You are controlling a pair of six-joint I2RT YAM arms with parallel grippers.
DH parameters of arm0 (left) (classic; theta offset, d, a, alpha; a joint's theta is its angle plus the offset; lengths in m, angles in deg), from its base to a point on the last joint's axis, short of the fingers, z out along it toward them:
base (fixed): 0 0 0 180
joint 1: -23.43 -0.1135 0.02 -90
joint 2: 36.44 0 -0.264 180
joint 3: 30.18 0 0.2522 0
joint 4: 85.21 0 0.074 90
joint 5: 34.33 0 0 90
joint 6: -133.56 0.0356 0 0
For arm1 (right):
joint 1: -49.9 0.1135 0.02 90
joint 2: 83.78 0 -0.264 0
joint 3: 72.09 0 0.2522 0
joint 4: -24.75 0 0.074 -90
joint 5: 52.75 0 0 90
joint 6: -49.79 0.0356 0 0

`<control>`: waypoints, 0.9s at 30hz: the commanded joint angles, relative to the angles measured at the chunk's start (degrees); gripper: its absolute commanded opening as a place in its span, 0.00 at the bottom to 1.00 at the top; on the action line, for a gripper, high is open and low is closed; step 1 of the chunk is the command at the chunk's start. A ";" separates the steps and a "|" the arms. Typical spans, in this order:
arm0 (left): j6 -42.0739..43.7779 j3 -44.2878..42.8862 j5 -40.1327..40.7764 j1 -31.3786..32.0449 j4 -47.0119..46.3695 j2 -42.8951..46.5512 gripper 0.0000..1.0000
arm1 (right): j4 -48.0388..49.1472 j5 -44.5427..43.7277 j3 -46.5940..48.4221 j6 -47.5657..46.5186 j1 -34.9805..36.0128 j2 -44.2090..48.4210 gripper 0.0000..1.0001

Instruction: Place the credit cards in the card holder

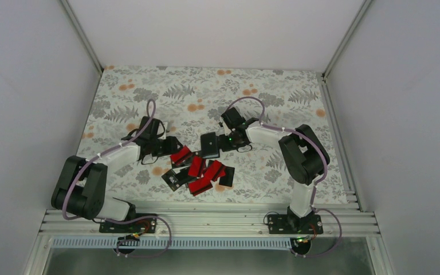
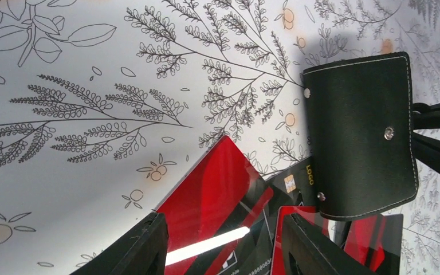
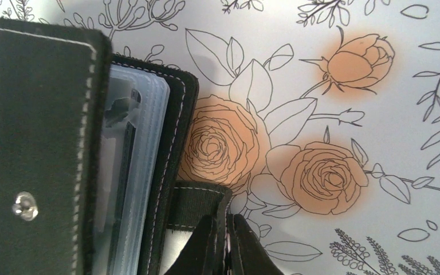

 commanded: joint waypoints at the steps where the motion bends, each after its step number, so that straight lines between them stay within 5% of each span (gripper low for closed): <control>1: 1.18 0.40 1.03 -0.34 -0.75 -2.00 0.50 | -0.26 -0.58 0.56 -0.82 0.39 -1.18 0.04; 27: 2.00 -11.95 -4.77 8.28 -4.08 -15.57 0.47 | -1.30 -0.96 1.88 -0.82 0.40 -1.53 0.05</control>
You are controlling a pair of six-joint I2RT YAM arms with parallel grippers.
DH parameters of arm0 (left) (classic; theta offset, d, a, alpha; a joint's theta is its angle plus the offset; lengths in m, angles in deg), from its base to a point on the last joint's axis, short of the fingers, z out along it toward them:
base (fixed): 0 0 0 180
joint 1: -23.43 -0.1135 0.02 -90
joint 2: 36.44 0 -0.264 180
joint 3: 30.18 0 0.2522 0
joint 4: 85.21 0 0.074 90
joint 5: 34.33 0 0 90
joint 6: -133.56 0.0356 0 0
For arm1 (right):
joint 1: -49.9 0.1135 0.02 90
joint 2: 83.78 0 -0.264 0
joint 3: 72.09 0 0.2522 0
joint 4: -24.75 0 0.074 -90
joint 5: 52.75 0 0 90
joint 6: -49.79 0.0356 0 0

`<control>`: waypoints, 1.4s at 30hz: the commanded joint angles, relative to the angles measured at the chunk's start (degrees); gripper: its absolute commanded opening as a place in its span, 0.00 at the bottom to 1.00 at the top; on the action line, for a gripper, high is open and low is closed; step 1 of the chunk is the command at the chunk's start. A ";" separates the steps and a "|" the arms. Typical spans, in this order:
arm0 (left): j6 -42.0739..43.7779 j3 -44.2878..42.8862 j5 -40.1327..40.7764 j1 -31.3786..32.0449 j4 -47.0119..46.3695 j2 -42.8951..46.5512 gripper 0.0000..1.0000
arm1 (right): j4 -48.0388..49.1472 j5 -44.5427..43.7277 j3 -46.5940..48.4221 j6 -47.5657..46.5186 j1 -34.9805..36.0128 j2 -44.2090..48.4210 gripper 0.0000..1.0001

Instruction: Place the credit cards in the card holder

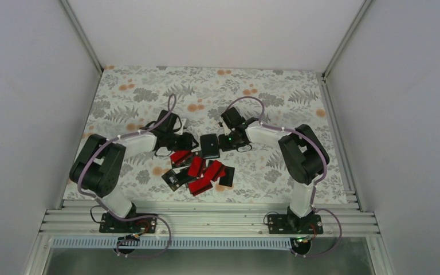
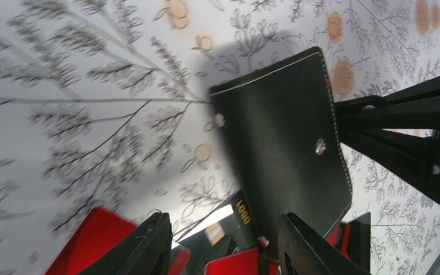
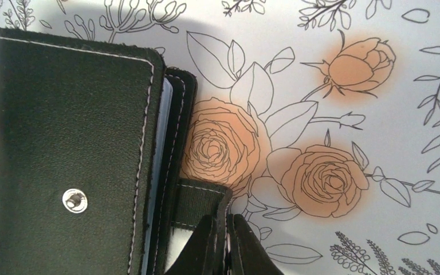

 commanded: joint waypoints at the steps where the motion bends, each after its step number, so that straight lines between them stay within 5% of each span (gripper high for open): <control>1: 1.18 -4.15 -0.18 2.51 -0.71 -3.52 0.47 | -1.34 -1.02 1.82 -0.60 0.43 -1.44 0.04; 24: 2.03 -14.44 16.14 11.98 9.48 -14.27 0.44 | -2.76 -1.52 3.06 -0.89 0.36 0.09 0.05; 42: 0.78 -9.16 15.87 13.12 5.33 -12.06 0.41 | -6.45 0.15 6.53 -2.46 -0.99 4.33 0.26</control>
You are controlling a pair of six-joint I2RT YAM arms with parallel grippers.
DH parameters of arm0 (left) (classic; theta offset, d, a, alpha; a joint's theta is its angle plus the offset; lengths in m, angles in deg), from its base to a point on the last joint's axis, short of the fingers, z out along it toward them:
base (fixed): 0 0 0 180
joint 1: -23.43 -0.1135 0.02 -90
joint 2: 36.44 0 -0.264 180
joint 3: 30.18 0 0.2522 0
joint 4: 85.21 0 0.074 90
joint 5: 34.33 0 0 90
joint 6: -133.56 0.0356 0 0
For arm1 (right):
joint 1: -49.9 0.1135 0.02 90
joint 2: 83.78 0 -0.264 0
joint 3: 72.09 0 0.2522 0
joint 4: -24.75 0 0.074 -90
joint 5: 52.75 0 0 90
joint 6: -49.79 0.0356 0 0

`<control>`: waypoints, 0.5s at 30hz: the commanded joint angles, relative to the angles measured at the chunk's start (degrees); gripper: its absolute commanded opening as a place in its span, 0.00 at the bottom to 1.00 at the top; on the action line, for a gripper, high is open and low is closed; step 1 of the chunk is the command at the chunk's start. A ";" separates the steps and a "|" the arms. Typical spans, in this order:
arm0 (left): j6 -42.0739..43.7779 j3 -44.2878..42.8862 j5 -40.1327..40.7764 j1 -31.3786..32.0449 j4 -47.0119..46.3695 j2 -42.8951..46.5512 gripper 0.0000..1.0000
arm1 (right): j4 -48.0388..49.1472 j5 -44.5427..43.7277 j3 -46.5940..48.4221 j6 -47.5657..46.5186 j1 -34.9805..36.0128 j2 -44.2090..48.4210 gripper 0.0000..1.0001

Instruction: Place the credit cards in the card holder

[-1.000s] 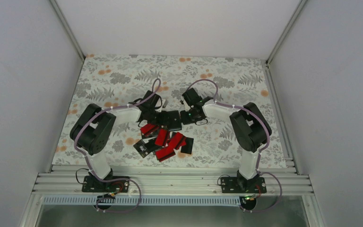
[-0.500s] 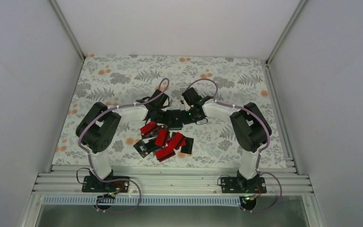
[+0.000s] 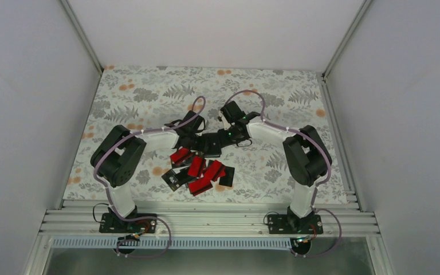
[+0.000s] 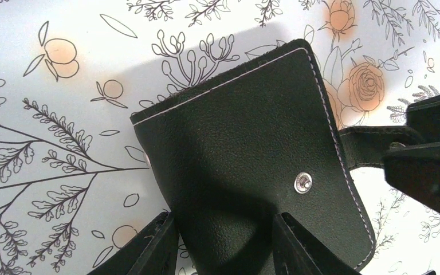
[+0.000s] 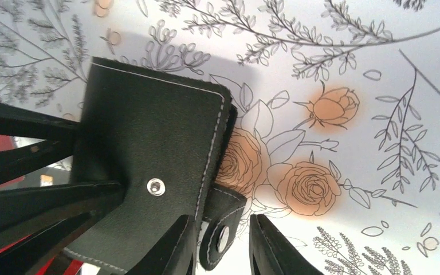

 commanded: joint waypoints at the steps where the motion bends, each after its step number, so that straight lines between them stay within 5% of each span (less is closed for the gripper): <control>1: -0.40 3.24 0.48 0.64 1.52 -0.72 0.41 | -1.57 2.15 1.87 -1.01 -0.76 3.50 0.27; 15: -0.28 4.68 0.22 0.99 0.04 0.92 0.40 | -4.43 6.57 1.80 -2.80 -4.77 8.24 0.50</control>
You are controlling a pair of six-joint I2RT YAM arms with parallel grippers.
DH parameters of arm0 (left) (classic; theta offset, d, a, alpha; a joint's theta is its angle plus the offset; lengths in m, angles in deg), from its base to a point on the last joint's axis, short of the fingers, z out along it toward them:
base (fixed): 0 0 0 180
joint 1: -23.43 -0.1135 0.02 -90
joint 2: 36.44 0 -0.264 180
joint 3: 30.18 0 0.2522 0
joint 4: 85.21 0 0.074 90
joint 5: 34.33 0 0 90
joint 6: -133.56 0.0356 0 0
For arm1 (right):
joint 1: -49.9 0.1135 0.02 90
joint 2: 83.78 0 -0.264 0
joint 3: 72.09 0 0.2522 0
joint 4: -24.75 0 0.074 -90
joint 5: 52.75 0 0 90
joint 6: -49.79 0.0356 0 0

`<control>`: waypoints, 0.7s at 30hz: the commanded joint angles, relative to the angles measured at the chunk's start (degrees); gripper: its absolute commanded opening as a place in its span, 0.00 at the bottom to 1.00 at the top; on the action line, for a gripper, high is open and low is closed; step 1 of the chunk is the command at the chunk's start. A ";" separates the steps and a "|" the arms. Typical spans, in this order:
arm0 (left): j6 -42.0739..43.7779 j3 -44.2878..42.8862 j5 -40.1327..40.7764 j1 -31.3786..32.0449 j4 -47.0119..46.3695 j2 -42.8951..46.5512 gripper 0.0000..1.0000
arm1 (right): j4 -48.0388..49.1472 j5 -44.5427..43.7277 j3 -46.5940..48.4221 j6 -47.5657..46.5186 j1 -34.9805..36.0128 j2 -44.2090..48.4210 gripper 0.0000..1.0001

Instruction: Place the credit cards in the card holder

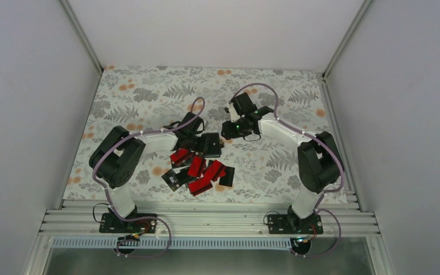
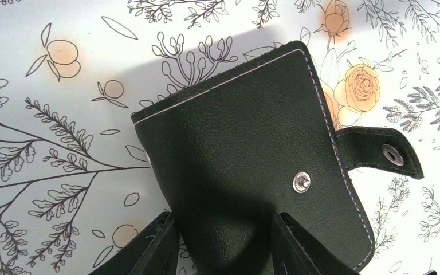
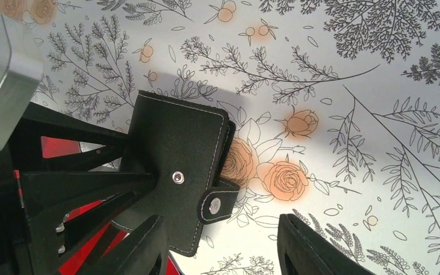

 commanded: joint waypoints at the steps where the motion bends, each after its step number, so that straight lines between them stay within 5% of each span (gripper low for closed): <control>1: -0.17 2.23 0.15 0.90 3.52 -0.13 0.40 | -1.61 2.32 0.84 -0.89 -1.04 1.35 0.50; 21: -0.10 1.88 0.19 1.26 3.50 -0.50 0.40 | 0.45 9.93 -0.54 -0.69 -0.54 -3.95 0.34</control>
